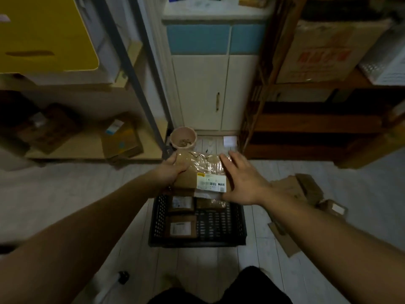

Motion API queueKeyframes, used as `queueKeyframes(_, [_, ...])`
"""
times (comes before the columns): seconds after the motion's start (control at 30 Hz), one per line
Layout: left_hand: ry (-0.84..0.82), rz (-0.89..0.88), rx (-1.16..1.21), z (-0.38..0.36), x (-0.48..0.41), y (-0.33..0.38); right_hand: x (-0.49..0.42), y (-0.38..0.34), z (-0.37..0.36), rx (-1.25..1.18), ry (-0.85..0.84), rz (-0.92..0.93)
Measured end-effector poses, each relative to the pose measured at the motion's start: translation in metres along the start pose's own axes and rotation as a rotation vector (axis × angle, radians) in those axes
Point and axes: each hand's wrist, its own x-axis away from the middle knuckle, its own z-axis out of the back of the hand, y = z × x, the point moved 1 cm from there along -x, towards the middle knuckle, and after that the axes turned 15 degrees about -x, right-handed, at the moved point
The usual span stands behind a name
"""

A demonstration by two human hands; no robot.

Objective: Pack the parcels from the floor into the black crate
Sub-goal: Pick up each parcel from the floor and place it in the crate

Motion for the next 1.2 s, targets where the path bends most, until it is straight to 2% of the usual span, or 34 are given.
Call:
queueKeyframes(0.13, [-0.051, -0.068, -0.046, -0.001, -0.030, -0.025, -0.007, 0.009, -0.038, 0.032, -0.035, -0.030])
queueKeyframes(0.3, [-0.077, -0.115, -0.078, -0.033, -0.097, -0.064, -0.030, 0.043, -0.100, 0.069, -0.086, 0.064])
queueKeyframes(0.4, [0.005, -0.050, 0.004, -0.058, -0.159, -0.097, -0.057, 0.081, -0.149, -0.087, -0.026, -0.100])
queueKeyframes(0.47, [-0.063, -0.044, 0.105, -0.086, -0.205, -0.129, -0.075, 0.112, -0.193, -0.174, 0.023, -0.214])
queueKeyframes(0.6, [-0.117, -0.050, 0.139, -0.140, -0.293, -0.198, -0.111, 0.177, -0.287, -0.210, 0.053, -0.264])
queueKeyframes(0.83, [-0.197, 0.015, -0.029, -0.197, -0.415, -0.299, -0.175, 0.265, -0.412, -0.152, 0.035, -0.365])
queueKeyframes(0.93, [-0.227, -0.043, -0.083, -0.215, -0.449, -0.328, -0.190, 0.291, -0.451, -0.151, -0.010, -0.414])
queueKeyframes(1.0, [-0.140, -0.106, -0.155, -0.228, -0.463, -0.342, -0.195, 0.300, -0.466, -0.136, -0.018, -0.455])
queueKeyframes(1.1, [0.144, -0.265, -0.450, -0.231, -0.470, -0.359, -0.193, 0.302, -0.478, -0.144, -0.067, -0.509])
queueKeyframes(1.2, [0.288, -0.381, -0.920, -0.213, -0.475, -0.380, -0.182, 0.303, -0.487, -0.155, -0.098, -0.539])
